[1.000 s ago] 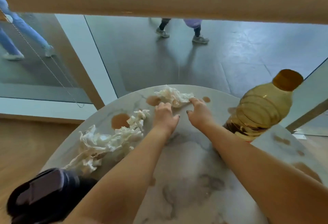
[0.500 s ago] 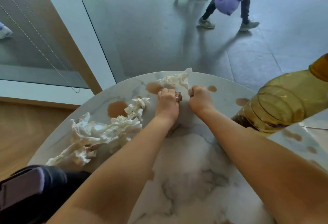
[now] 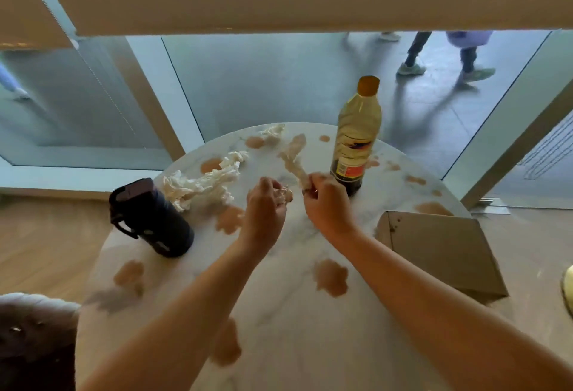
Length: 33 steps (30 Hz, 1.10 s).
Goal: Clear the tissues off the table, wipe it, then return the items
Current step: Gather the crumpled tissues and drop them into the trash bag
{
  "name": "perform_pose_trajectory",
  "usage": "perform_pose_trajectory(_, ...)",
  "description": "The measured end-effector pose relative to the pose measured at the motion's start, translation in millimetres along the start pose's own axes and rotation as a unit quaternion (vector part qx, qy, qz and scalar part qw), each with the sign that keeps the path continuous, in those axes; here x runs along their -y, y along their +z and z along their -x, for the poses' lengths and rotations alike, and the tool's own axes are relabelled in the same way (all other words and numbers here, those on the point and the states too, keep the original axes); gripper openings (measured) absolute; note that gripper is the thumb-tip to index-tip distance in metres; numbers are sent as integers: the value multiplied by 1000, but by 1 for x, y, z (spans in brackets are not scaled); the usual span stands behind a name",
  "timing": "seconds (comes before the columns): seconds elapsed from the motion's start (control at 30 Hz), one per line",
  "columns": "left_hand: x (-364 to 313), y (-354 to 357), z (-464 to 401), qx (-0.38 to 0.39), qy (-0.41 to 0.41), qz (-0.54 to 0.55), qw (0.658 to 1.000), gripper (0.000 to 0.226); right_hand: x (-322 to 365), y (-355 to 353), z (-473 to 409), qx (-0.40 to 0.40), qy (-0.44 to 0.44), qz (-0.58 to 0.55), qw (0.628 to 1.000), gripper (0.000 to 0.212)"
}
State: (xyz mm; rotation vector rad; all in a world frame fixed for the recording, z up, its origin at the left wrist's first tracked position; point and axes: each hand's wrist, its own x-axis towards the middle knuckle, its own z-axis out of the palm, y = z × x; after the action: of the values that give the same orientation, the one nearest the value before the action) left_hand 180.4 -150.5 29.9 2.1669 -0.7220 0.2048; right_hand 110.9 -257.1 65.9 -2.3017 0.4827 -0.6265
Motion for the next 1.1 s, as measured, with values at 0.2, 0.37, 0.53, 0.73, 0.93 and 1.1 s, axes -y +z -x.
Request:
perform_pose_trajectory(0.2,-75,-23,141,9,-2,36,999,19,-19,-80,149,24,17,-19,999,11)
perform_pose_trajectory(0.37,-143,-16,259,90,2,99,991,20,-58,-128,275,1,24,12,1000,7)
perform_pose_trajectory(0.53,-176,15,353,236,26,126,963,24,-106,-162,379,-35,106,46,993,21)
perform_pose_trajectory(0.73,-176,54,407,358,24,72,931,20,-157,-171,480,31,231,78,969,25)
perform_pose_trajectory(0.93,-145,90,427,470,-75,-21,879,19,-191,-150,529,161,363,99,912,14)
perform_pose_trajectory(1.1,-133,102,428,491,-119,-44,862,41,-202,-140,519,229,414,98,875,40)
